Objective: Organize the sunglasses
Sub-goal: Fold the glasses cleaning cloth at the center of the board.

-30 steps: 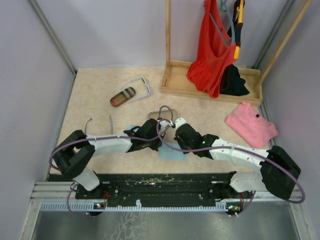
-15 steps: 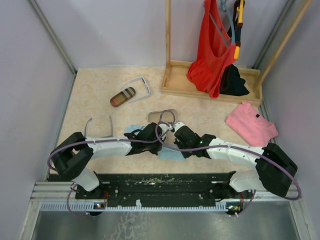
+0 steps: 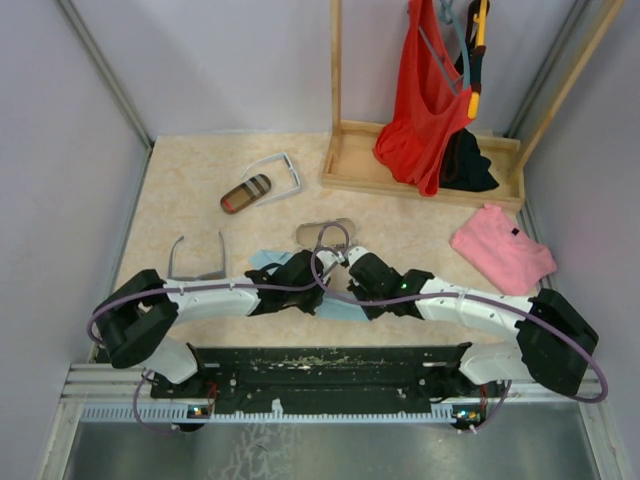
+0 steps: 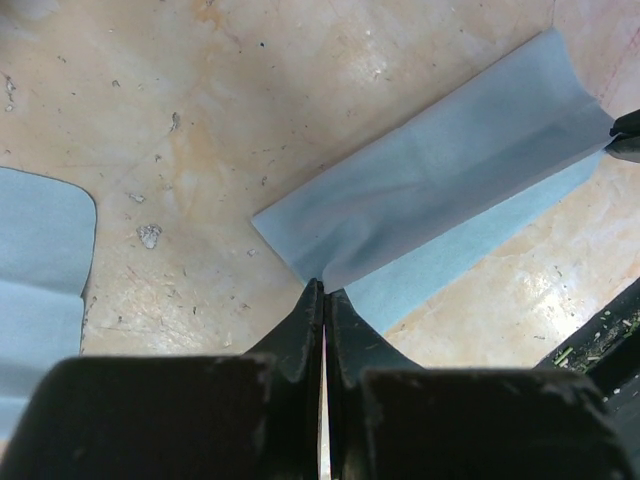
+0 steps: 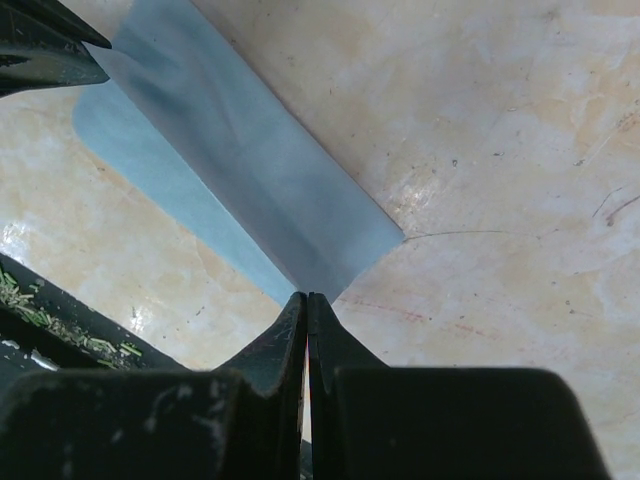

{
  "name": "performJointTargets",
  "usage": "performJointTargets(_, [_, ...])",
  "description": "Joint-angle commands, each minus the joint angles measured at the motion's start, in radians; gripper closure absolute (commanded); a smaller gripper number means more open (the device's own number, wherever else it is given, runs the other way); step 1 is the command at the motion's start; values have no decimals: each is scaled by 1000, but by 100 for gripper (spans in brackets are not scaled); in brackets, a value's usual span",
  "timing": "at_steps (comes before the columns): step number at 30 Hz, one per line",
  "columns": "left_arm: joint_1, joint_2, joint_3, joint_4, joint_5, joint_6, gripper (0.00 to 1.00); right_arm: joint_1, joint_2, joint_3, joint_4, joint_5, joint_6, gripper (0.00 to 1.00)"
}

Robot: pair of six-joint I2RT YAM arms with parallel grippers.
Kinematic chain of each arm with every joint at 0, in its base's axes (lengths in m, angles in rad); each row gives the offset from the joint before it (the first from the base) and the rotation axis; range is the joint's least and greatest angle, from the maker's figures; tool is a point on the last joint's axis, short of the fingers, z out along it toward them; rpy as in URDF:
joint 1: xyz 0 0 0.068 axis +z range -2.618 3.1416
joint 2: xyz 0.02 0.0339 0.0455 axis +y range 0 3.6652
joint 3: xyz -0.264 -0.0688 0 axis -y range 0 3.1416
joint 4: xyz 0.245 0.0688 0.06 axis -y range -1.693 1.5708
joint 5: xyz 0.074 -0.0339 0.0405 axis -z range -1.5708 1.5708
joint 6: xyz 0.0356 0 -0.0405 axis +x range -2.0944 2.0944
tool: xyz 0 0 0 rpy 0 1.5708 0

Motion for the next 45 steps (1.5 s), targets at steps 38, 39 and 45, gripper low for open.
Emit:
performJointTargets(38, [-94,-80,-4,-27,20,22,64,-20,-150,-54,32,28,87,62])
performJointTargets(39, [-93,-86,-6,-32,16,19,64,-21,-161,-58,30,29,92,62])
performJointTargets(45, [-94,-140,-25,-69,17,-2,61,-22,-248,-80,25,38,120,59])
